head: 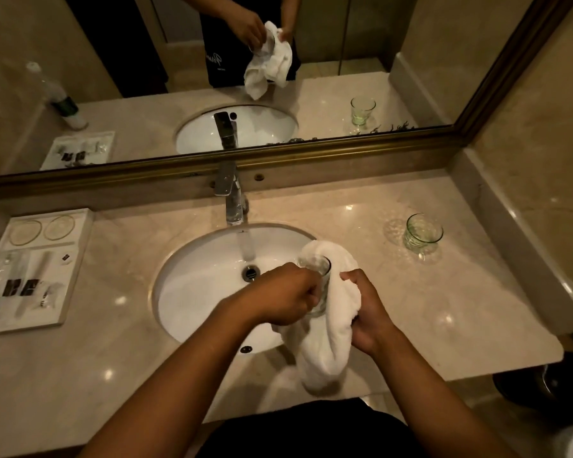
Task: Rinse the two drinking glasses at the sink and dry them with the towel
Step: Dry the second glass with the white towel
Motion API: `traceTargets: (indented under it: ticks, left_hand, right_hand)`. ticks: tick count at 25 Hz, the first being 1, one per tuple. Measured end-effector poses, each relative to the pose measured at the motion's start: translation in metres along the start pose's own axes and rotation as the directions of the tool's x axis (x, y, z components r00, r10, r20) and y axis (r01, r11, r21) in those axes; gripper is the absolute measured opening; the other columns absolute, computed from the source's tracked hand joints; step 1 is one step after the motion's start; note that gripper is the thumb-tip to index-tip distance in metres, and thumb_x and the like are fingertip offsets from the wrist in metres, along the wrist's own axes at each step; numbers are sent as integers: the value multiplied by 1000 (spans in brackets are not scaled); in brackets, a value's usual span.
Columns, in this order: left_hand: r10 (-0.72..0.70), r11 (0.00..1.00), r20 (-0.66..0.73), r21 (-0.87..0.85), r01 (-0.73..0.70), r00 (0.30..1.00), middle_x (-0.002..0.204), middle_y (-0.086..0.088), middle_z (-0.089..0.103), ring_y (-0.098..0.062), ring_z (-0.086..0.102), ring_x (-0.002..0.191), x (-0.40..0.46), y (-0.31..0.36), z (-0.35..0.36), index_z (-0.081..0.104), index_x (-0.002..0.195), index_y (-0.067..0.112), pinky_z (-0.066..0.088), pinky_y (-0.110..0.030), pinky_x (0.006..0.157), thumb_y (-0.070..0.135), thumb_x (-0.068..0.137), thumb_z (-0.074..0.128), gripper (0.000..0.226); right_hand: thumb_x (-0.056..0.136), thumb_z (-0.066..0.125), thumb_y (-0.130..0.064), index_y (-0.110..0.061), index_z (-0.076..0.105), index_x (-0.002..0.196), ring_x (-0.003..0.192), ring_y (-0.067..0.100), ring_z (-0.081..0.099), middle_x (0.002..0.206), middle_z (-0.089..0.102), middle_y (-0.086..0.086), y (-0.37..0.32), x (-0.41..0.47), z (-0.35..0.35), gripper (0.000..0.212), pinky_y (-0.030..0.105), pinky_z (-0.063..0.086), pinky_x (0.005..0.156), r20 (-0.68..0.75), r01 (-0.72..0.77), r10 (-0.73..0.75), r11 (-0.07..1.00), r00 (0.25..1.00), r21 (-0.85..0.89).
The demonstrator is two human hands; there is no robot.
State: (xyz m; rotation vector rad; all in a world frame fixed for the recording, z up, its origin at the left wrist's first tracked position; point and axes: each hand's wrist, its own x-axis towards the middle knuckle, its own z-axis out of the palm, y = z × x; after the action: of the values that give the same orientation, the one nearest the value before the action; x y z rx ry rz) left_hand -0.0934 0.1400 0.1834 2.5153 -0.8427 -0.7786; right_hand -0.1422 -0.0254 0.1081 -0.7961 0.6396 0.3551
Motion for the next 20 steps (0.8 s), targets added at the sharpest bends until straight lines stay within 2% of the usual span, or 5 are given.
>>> traceTargets:
  ticks: [3, 7, 12, 17, 20]
  left_hand:
    - [60, 995, 61, -82, -55, 996, 75, -1, 68, -18, 59, 71, -2, -14, -17, 65, 75, 17, 53, -42, 69, 18, 83, 68, 9]
    - [49, 987, -218, -137, -80, 975, 77, 11, 57, -10, 53, 75, 3, -22, 0, 58, 66, 25, 52, -40, 71, 52, 74, 79, 35]
    - [-234, 862, -495, -503, -56, 837, 137, 9, 39, -12, 46, 128, -3, -19, 39, 49, 133, 33, 45, -29, 106, 58, 54, 90, 93]
    - [-335, 494, -430, -838, -232, 839, 127, -3, 72, -17, 69, 118, -8, -11, 56, 63, 131, 13, 54, -43, 105, 24, 66, 93, 73]
    - [-395, 506, -484, -824, -255, 781, 127, -4, 69, -8, 68, 115, -13, -14, 55, 61, 128, 14, 54, -25, 97, 17, 62, 94, 73]
  right_hand:
    - [84, 68, -42, -6, 62, 133, 120, 33, 60, 130, 64, 21, -6, -9, -2, 61, 44, 41, 109, 145, -58, 66, 997, 987, -59]
    - [69, 76, -19, 0, 55, 137, 121, 36, 59, 134, 60, 27, 9, -7, 2, 74, 45, 41, 111, 232, -82, 69, 996, 970, 47]
    - [70, 66, -16, 5, 60, 126, 95, 29, 72, 108, 73, 21, 17, -10, 3, 60, 34, 58, 85, 166, 32, -51, 993, 985, 116]
    - [58, 72, -16, 0, 66, 113, 87, 30, 70, 95, 74, 17, -3, -21, 8, 58, 33, 58, 75, 155, 208, -182, 963, 971, -169]
    - [53, 73, -27, -15, 56, 127, 105, 17, 69, 114, 72, 7, -21, -29, 11, 77, 27, 55, 82, 187, 406, -360, 793, 914, -454]
